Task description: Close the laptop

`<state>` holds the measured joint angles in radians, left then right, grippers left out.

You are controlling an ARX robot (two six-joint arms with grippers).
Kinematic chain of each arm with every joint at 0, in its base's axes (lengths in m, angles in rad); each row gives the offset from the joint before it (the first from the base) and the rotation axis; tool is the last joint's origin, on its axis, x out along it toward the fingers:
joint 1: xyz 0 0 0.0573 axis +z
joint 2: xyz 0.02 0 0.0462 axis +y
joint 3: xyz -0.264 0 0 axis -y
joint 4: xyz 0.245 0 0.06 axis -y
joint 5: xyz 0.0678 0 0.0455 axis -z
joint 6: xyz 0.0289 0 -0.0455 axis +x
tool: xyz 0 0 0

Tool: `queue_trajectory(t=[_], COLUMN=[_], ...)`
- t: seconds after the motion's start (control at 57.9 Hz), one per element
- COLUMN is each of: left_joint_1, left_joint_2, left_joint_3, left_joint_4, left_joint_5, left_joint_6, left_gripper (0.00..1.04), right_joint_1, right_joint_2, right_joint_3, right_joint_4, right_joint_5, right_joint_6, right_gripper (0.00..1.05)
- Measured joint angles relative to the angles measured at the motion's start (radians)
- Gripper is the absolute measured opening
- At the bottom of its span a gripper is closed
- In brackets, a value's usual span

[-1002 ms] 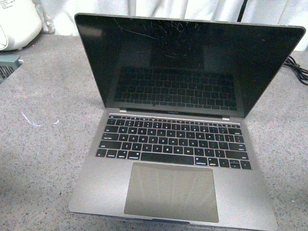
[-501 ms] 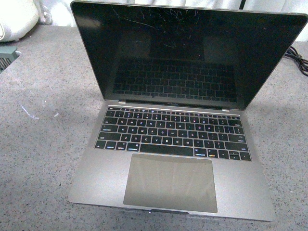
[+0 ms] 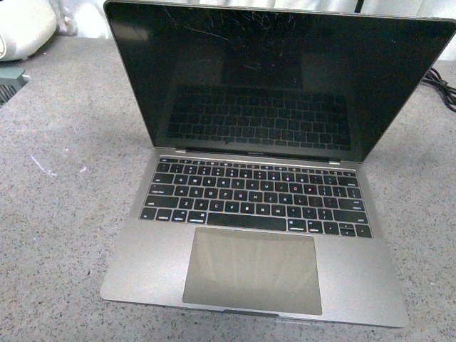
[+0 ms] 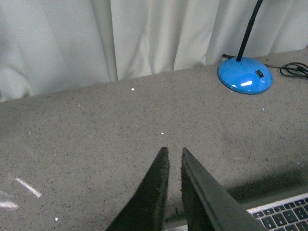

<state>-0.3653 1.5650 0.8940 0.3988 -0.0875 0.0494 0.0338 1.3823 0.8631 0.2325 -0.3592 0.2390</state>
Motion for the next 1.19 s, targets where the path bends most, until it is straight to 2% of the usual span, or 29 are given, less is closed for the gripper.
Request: queue_trajectory(t=[0.017,0.069,0.259,0.587,0.743,0.967,1.192], left_joint_1=[-0.001,-0.003,0.0,0.022,0.037,0.066,0.082], left_joint_2=[0.002,0.012,0.06,0.141,0.159,0.163,0.163], left_joint_3=[0.002,0.014,0.065,0.126,0.142,0.032,-0.153], left_joint_4=[-0.003,-0.014,-0.079,-0.118,-0.145,-0.14,-0.054], left_joint_5=[0.0,0.0,0.002,-0.018,-0.026,-0.044,-0.047], left_joint_6=[0.0,-0.001,0.009,0.05,0.063,0.067,0.049], left_gripper=[0.12,0.04,0.04,0.04,0.04,0.04,0.04], right_joint_1=[0.0,0.0,0.002,-0.001,0.0,0.015,0.048], right_joint_2=[0.006,0.018,0.078,0.216,0.243,0.237,0.227], right_joint_3=[0.005,0.016,0.084,0.201,0.226,0.114,-0.133], right_joint_4=[-0.003,-0.015,-0.12,-0.29,-0.375,-0.348,-0.19], right_joint_5=[-0.008,-0.023,-0.117,-0.17,-0.238,-0.321,-0.343], right_joint_6=[-0.002,-0.003,0.024,0.035,0.055,0.187,0.364], right_gripper=[0.01,0.01,0.01,0.01,0.01,0.01,0.01])
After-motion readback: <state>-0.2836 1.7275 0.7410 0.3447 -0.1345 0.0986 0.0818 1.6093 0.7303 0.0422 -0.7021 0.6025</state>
